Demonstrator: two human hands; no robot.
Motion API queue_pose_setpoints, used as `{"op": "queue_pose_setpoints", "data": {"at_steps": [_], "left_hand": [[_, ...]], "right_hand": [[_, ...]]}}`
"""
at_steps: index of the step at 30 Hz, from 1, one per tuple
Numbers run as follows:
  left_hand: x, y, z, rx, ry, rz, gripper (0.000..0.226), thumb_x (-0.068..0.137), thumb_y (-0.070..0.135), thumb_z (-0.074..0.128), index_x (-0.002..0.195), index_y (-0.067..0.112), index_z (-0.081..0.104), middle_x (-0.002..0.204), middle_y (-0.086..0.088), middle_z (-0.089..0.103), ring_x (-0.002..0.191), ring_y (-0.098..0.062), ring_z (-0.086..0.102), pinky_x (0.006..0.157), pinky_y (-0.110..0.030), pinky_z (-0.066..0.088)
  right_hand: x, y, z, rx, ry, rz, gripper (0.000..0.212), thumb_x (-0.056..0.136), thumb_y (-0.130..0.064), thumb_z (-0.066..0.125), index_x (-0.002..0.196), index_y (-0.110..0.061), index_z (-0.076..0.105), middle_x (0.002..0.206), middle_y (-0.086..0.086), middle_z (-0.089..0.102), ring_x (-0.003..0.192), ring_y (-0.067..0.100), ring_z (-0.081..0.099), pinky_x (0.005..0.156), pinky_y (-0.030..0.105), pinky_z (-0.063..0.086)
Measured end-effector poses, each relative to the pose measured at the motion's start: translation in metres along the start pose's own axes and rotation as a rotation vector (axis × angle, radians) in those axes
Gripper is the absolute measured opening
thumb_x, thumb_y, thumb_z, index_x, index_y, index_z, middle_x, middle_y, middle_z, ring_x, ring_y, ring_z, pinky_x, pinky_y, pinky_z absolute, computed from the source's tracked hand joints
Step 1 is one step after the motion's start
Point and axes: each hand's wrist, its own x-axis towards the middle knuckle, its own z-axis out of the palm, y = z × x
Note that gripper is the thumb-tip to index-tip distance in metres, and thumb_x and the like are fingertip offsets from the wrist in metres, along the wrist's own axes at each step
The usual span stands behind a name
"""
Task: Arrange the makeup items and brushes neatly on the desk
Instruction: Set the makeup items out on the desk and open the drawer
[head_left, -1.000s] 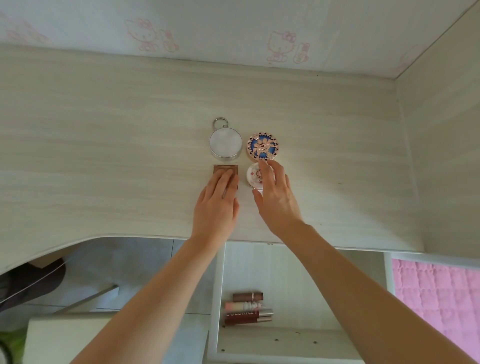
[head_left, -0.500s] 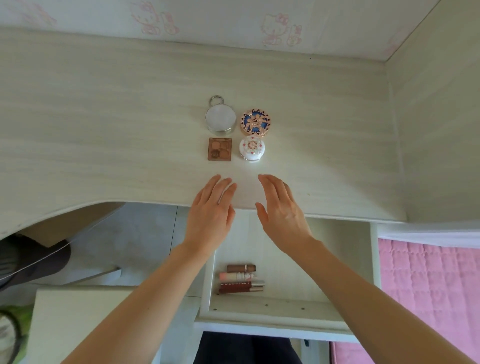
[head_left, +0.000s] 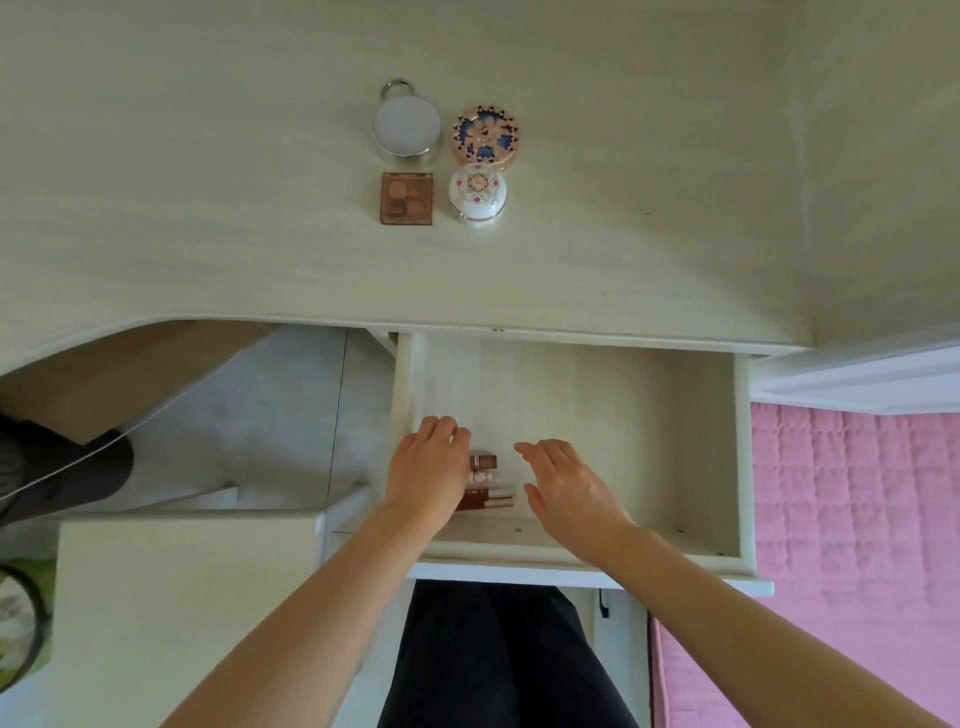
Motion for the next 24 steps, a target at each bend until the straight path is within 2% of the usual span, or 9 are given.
{"op": "queue_pose_setpoints", "data": {"at_steps": [3,7,12,17,21,24], "left_hand": [[0.013,0.005,0.019,0.008,-0.126,-0.001,0.03,0.093,0.019,0.05,0.123,0.015,0.051,0.121,-0.002,0.051,0.113,-0.022,0.044,0.084,-0.033,0.044],[0.031,0.005,0.036,-0.061,-0.212,-0.024,0.032,0.091,0.017,0.056,0.122,0.012,0.052,0.117,-0.006,0.054,0.109,-0.024,0.048,0.081,-0.036,0.05],[0.048,-0.001,0.05,-0.082,-0.24,-0.098,0.028,0.088,0.021,0.063,0.114,0.012,0.059,0.111,-0.007,0.059,0.104,-0.025,0.053,0.079,-0.039,0.052],[0.057,-0.004,0.058,-0.076,-0.204,-0.065,0.016,0.087,0.015,0.06,0.102,0.012,0.065,0.101,-0.006,0.06,0.095,-0.023,0.055,0.069,-0.034,0.049],[0.063,-0.008,0.055,-0.158,-0.218,-0.106,0.027,0.08,0.022,0.07,0.101,0.009,0.06,0.099,-0.008,0.057,0.088,-0.024,0.056,0.07,-0.036,0.05],[0.066,-0.01,0.054,-0.216,-0.217,-0.156,0.03,0.078,0.019,0.072,0.101,0.009,0.057,0.099,-0.008,0.055,0.086,-0.024,0.056,0.073,-0.036,0.051]], "right_hand": [[0.0,0.01,0.023,-0.006,-0.143,0.034,0.046,0.098,-0.018,0.041,0.144,-0.014,0.034,0.138,0.003,0.045,0.131,0.017,0.035,0.108,0.024,0.032],[0.009,0.018,0.046,0.009,-0.204,0.067,0.04,0.099,-0.019,0.043,0.139,-0.015,0.041,0.134,0.004,0.048,0.125,0.019,0.041,0.103,0.026,0.039],[0.026,0.021,0.07,0.037,-0.201,0.079,0.038,0.098,-0.022,0.047,0.135,-0.013,0.046,0.13,0.005,0.05,0.12,0.022,0.045,0.1,0.028,0.042],[0.04,0.017,0.084,0.042,-0.17,0.059,0.033,0.096,-0.023,0.049,0.127,-0.014,0.052,0.123,0.006,0.052,0.113,0.023,0.045,0.094,0.032,0.046],[0.053,0.008,0.089,0.062,-0.126,0.056,0.035,0.092,-0.029,0.056,0.124,-0.016,0.055,0.12,0.008,0.052,0.108,0.026,0.047,0.085,0.036,0.049],[0.063,0.0,0.094,0.063,-0.094,0.057,0.033,0.09,-0.029,0.058,0.119,-0.013,0.057,0.118,0.011,0.054,0.103,0.028,0.049,0.079,0.038,0.049]]}}
